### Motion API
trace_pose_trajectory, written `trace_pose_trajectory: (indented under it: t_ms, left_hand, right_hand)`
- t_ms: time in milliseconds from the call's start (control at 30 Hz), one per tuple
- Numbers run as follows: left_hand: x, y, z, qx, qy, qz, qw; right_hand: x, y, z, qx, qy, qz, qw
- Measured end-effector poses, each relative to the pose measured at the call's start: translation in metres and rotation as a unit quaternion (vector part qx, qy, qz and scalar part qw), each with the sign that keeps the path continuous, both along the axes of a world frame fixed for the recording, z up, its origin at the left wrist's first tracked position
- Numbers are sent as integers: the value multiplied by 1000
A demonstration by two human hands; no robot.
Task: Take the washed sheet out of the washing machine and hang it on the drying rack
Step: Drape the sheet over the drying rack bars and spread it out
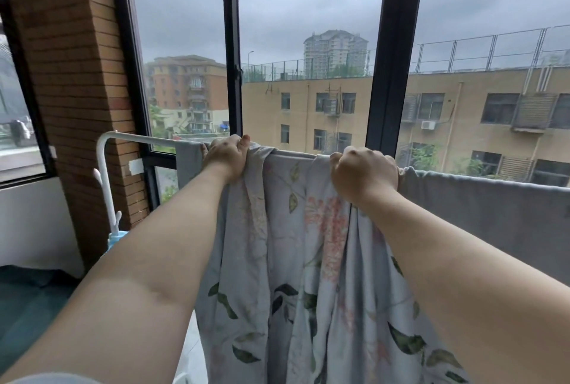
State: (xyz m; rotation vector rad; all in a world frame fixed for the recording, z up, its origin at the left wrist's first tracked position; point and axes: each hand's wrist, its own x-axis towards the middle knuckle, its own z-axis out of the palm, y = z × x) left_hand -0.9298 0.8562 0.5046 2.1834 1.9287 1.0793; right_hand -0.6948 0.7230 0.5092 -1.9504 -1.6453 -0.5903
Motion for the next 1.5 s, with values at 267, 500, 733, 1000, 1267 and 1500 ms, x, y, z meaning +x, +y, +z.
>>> trace_pose_trajectory:
  t_ms: [267, 500, 733, 1000, 1267, 1500]
  left_hand:
    - [-25, 20, -1, 10, 9, 3, 1000]
    - [-64, 53, -2, 31, 27, -2, 999]
    - [-115, 92, -4, 61, 1, -8, 998]
    - [-150, 110, -1, 72, -67, -62, 993]
    - [-129, 53, -20, 272, 101, -186, 939]
    - [-130, 44, -3, 272, 82, -174, 943]
  right_hand:
    - [-14, 5, -1, -9, -8, -82, 997]
    - [-26, 16, 2, 2, 47, -157, 986]
    - [-61, 25, 10, -16, 67, -235, 970]
    - [-65, 29, 14, -36, 82, -298, 950]
    - [-163, 84, 15, 0, 40, -97, 995]
    - [-229, 125, 25, -91, 88, 4, 992]
